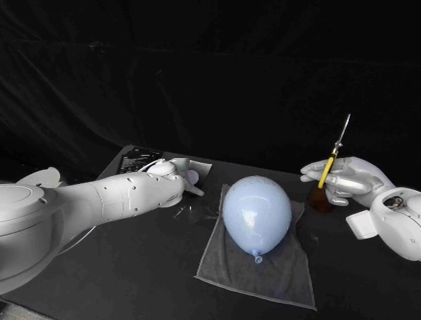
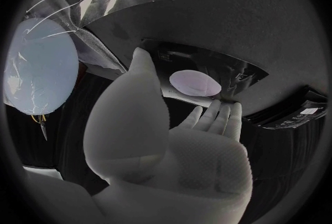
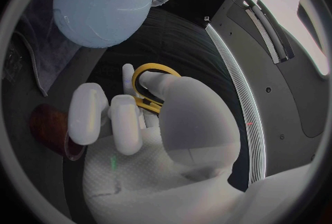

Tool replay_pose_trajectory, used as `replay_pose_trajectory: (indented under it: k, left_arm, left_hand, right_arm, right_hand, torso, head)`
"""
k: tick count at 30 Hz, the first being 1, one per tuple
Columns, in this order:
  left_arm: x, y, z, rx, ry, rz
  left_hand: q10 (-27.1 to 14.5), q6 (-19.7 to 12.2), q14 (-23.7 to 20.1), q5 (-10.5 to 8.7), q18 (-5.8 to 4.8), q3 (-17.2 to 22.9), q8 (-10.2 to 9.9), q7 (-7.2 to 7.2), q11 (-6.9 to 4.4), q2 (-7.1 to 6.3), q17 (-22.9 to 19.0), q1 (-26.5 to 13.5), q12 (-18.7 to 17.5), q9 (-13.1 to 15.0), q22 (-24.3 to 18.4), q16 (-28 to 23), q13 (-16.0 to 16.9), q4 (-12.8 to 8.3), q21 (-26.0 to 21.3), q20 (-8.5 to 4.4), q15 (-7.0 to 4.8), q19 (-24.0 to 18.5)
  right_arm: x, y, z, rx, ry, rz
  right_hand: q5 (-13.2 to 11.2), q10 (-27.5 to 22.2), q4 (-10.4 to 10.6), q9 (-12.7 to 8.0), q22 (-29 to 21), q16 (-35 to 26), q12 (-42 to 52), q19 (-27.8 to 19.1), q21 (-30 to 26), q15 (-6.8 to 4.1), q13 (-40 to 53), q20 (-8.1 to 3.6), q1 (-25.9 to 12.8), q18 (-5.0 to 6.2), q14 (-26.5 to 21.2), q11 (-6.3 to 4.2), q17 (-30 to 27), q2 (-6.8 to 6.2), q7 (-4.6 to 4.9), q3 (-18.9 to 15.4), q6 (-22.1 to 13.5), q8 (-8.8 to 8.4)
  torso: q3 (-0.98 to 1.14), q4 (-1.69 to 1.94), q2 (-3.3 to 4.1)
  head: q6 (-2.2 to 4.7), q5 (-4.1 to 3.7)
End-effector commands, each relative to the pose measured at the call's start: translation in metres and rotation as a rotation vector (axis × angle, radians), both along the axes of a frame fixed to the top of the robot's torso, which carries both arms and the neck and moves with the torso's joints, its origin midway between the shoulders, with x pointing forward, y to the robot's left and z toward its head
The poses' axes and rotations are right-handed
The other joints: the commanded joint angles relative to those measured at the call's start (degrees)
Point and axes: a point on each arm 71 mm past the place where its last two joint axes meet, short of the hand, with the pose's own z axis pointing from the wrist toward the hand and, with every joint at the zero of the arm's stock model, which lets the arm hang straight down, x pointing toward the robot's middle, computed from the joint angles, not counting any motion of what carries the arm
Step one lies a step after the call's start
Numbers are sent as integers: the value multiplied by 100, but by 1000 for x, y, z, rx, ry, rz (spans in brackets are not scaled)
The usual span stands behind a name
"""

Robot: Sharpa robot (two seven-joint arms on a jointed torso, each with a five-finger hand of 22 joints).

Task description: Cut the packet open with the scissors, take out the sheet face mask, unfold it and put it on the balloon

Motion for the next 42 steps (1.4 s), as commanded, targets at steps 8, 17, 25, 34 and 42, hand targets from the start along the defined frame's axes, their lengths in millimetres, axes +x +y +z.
replay_pose_trajectory:
  k: [8,17,25,34,42]
  left_arm:
    - [-5,4,-9,-16,0,-5]
    - [-5,4,-4,-48,-66,-12]
    - [-7,3,0,-89,-101,-36]
    - [-11,2,20,-201,-218,-110]
    - [-15,-7,53,-302,-304,-177]
  left_hand:
    - [1149,1172,2311,-116,435,2084,584,961,-132,862,879,1408,478,627,377,835,102,-193,848,-45,-248,2423]
    - [1579,1966,2788,-116,594,2579,996,933,-206,851,761,1503,569,965,352,856,13,-294,952,-50,-357,2745]
    - [2041,2670,3144,-116,676,2873,1408,767,-343,848,664,1483,662,1158,356,852,-22,-465,1043,-84,-477,2888]
    - [3046,4089,3762,-114,707,3469,1917,331,-681,995,590,1002,658,1166,443,910,-52,-271,1288,-143,-733,3130]
    - [3577,4315,4136,-116,691,3793,2039,215,-821,1141,582,829,447,1202,576,934,-64,-380,1566,-309,-867,3330]
  right_arm:
    - [-1,2,1,-5,-8,23]
    - [-1,1,0,-7,-7,25]
    - [-1,2,0,-9,-5,29]
    - [1,3,-1,-16,-11,27]
    - [7,3,-1,-35,-27,23]
  right_hand:
    - [2,1434,5,5,71,6,17,-41,-41,-45,10,3,45,58,171,-412,-15,1,-19,2,26,37]
    - [2,1437,4,6,66,2,16,-46,-48,-45,12,3,45,60,169,-413,-24,1,-19,0,27,38]
    - [2,1442,3,8,64,0,15,-48,-51,-46,15,3,46,61,168,-414,-30,1,-20,-3,28,39]
    - [2,1442,1,8,61,-4,12,-52,-57,-46,17,2,46,62,167,-414,-39,-1,-19,-5,26,39]
    - [3,1433,0,8,64,-4,2,-50,-54,-46,18,2,47,61,167,-412,-36,0,-18,-6,20,36]
  torso:
    - [1,1,-4]
    - [2,4,-7]
    - [0,3,-6]
    - [0,11,-10]
    - [2,0,-10]
  head:
    - [-18,-22]
    - [-3,-40]
    - [37,-71]
    - [140,-243]
    - [258,-393]
